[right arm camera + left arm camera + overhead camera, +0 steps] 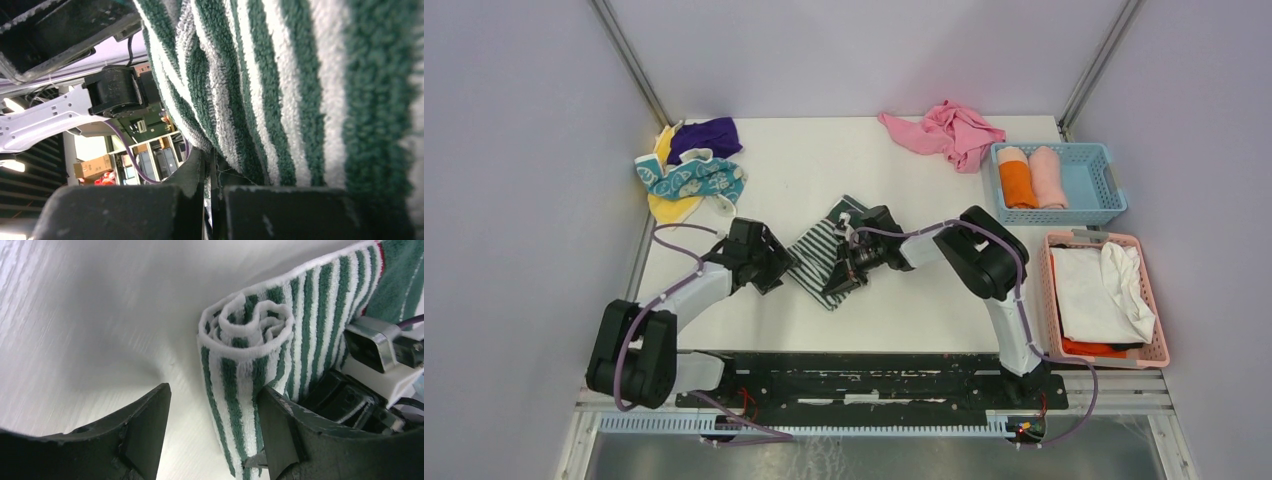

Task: Roll the towels
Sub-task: Roll the towel at the center of the board.

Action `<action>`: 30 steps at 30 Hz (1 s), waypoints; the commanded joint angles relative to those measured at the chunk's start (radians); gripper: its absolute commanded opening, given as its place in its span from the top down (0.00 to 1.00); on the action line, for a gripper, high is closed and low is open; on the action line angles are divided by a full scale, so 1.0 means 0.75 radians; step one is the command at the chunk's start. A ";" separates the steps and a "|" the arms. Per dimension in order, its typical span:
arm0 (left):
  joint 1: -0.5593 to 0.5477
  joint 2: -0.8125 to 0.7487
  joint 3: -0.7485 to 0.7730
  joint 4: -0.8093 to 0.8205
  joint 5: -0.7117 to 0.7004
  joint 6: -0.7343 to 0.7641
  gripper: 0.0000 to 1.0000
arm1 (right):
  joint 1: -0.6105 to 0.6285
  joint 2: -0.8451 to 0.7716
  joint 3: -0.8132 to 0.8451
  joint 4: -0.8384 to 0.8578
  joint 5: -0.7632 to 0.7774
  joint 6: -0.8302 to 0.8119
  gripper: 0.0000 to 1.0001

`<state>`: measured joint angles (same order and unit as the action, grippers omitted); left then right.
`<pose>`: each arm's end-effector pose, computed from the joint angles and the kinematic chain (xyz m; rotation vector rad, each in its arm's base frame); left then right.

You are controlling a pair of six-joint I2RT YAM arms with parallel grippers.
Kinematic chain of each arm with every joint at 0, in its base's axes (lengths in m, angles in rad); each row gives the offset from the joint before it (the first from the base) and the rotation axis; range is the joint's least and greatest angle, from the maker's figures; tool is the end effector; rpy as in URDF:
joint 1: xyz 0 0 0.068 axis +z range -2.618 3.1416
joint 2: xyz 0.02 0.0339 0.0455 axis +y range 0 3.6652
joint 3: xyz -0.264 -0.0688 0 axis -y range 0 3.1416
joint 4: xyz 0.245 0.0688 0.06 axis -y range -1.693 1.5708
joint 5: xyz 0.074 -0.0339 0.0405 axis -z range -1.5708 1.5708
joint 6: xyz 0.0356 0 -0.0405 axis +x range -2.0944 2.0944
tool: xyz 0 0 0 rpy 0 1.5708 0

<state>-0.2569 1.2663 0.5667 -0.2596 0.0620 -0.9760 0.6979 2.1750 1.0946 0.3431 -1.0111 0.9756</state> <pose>0.2217 -0.0605 0.1638 -0.8994 2.4657 -0.5454 0.2925 0.2847 0.0804 0.2478 -2.4344 -1.6624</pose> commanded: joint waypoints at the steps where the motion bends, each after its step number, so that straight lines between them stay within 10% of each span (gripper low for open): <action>1: 0.003 0.122 0.070 0.105 -0.052 0.110 0.30 | -0.007 -0.021 0.057 -0.277 0.107 -0.244 0.98; 10: 0.001 0.298 0.031 0.155 -0.036 0.136 0.34 | 0.083 -0.349 0.122 -0.799 0.560 -0.769 0.57; 20: 0.000 0.322 0.026 0.158 -0.014 0.144 0.35 | 0.492 -0.590 0.098 -0.808 1.595 -1.202 0.37; 30: 0.001 0.321 0.012 0.174 0.006 0.132 0.35 | 0.677 -0.378 0.154 -0.646 1.984 -1.388 0.35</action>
<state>-0.2596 1.4616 0.6178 -0.0471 0.1116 -0.9325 1.1809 1.8202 1.1648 -0.1936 0.2840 0.0208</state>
